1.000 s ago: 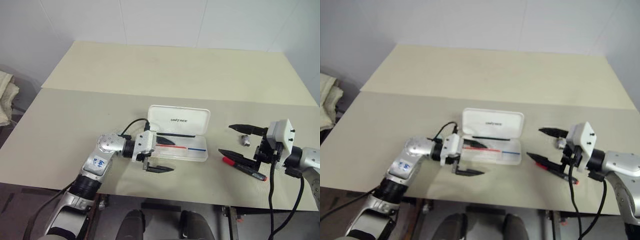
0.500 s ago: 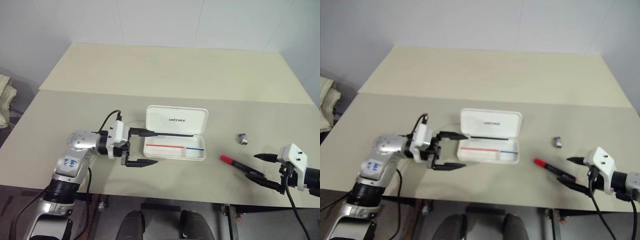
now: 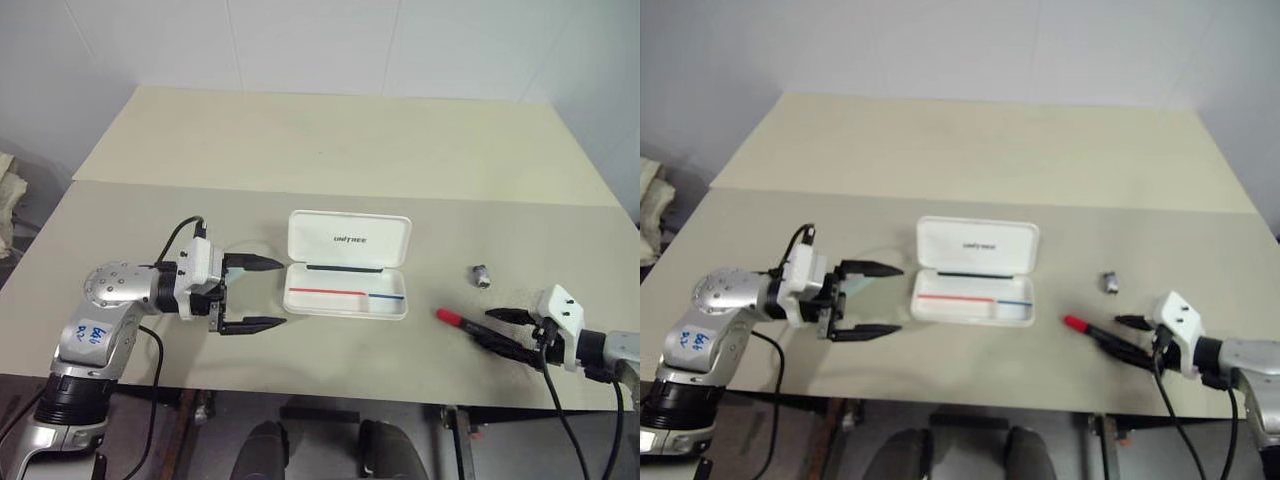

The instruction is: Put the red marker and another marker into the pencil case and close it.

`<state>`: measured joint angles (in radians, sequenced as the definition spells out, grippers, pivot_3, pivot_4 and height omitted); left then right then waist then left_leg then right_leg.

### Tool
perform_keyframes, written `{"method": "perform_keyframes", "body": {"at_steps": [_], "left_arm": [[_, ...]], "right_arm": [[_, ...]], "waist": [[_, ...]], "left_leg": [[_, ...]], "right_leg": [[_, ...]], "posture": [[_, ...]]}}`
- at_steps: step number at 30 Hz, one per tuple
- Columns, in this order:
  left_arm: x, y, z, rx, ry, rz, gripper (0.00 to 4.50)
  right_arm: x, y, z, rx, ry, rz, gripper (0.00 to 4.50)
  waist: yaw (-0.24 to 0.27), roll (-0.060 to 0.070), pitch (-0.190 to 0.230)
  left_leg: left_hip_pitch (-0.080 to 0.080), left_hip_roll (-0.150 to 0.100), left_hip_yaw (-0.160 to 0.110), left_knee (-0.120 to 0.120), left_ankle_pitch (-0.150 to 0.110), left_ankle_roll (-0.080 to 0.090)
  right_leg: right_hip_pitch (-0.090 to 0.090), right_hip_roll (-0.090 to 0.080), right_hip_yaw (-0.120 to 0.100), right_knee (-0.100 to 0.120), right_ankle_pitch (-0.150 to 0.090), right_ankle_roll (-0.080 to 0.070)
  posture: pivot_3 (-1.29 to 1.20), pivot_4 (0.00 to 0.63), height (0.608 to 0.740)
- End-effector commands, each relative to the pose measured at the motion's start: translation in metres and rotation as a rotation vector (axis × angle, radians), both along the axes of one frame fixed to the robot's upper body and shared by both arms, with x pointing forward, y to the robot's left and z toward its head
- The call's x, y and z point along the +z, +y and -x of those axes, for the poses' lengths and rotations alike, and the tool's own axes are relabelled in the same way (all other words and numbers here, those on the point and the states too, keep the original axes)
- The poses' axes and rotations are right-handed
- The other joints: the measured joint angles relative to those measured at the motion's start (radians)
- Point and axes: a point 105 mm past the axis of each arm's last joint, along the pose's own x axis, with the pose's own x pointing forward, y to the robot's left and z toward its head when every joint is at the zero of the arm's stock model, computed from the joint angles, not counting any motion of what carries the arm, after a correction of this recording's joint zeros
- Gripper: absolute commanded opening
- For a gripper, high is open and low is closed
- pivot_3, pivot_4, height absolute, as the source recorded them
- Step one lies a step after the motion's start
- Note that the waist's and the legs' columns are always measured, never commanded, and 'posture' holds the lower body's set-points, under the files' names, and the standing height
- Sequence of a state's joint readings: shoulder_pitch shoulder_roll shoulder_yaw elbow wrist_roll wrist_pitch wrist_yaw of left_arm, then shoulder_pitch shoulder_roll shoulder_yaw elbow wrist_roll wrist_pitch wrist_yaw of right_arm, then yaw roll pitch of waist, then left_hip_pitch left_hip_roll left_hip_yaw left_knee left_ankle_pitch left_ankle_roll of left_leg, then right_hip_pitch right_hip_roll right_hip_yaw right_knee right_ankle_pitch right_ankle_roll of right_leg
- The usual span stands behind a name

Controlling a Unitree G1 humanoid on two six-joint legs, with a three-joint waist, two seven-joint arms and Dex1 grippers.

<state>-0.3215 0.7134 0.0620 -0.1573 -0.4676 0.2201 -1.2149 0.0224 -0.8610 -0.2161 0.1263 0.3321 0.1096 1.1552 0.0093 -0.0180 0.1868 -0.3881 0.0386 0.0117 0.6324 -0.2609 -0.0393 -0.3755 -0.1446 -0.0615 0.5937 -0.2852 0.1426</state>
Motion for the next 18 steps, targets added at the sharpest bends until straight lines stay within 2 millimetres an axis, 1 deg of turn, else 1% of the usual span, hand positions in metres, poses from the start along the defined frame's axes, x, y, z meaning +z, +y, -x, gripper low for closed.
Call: {"method": "perform_keyframes", "body": {"at_steps": [1, 4, 5, 7, 9, 10, 13, 18], "left_arm": [[0.012, 0.002, 0.003, 0.004, -0.047, 0.007, 4.50], [0.013, 0.003, 0.001, 0.010, -0.052, 0.008, 4.50], [0.013, 0.003, 0.001, 0.011, -0.052, 0.009, 4.50], [0.013, 0.003, 0.000, 0.014, -0.050, 0.013, 4.50], [0.011, 0.004, 0.000, 0.017, -0.044, 0.014, 4.50], [0.010, 0.005, 0.000, 0.021, -0.040, 0.016, 4.50], [0.007, 0.009, -0.002, 0.041, -0.034, 0.018, 4.50], [0.005, 0.015, -0.005, 0.066, -0.035, 0.010, 4.50]], "right_arm": [[-0.008, 0.011, 0.003, 0.044, 0.003, 0.005, 1.72], [-0.004, 0.016, 0.004, 0.072, -0.028, 0.013, 0.65], [-0.001, 0.020, 0.005, 0.100, -0.040, 0.009, 0.58], [0.009, 0.025, 0.006, 0.123, -0.073, -0.006, 0.59], [0.024, 0.029, 0.001, 0.138, -0.142, -0.004, 0.59], [0.035, 0.034, 0.000, 0.168, -0.187, 0.000, 0.59], [0.058, 0.053, 0.002, 0.271, -0.229, -0.013, 0.59], [0.078, 0.087, 0.001, 0.437, -0.252, -0.013, 0.59]], "waist": [[-0.005, 0.000, 0.000], [-0.012, 0.000, 0.000], [-0.011, 0.000, 0.000], [-0.009, 0.000, 0.000], [-0.009, 0.000, 0.000], [-0.010, 0.001, 0.000], [-0.010, 0.001, 0.001], [-0.008, 0.001, 0.001]], "left_leg": [[0.000, 0.000, 0.000, 0.000, 0.000, 0.000], [0.000, 0.000, 0.001, 0.000, 0.000, 0.000], [0.000, 0.001, 0.001, 0.001, 0.000, 0.000], [0.001, 0.001, 0.001, 0.000, 0.000, 0.000], [0.000, 0.001, 0.001, 0.000, 0.000, 0.000], [0.000, 0.001, 0.001, 0.000, 0.000, -0.001], [0.000, 0.001, 0.002, 0.000, 0.000, -0.001], [0.000, 0.002, 0.002, 0.000, -0.001, -0.001]], "right_leg": [[0.000, 0.000, 0.000, 0.000, 0.000, 0.000], [0.000, 0.000, 0.000, 0.000, 0.001, -0.001], [0.000, 0.000, 0.000, 0.000, 0.001, -0.001], [0.000, 0.000, 0.000, 0.000, 0.001, -0.001], [0.000, 0.001, 0.000, 0.000, 0.001, -0.001], [-0.001, 0.001, 0.000, 0.000, 0.001, -0.001], [-0.001, 0.001, 0.000, 0.000, 0.001, -0.001], [-0.001, 0.001, 0.000, -0.001, 0.001, -0.001]], "posture": [[0.00, 0.150, 0.740], [0.00, 0.150, 0.740], [0.00, 0.150, 0.740], [0.00, 0.150, 0.740], [0.00, 0.150, 0.740], [0.00, 0.150, 0.740], [0.00, 0.150, 0.740], [0.00, 0.150, 0.740]]}}
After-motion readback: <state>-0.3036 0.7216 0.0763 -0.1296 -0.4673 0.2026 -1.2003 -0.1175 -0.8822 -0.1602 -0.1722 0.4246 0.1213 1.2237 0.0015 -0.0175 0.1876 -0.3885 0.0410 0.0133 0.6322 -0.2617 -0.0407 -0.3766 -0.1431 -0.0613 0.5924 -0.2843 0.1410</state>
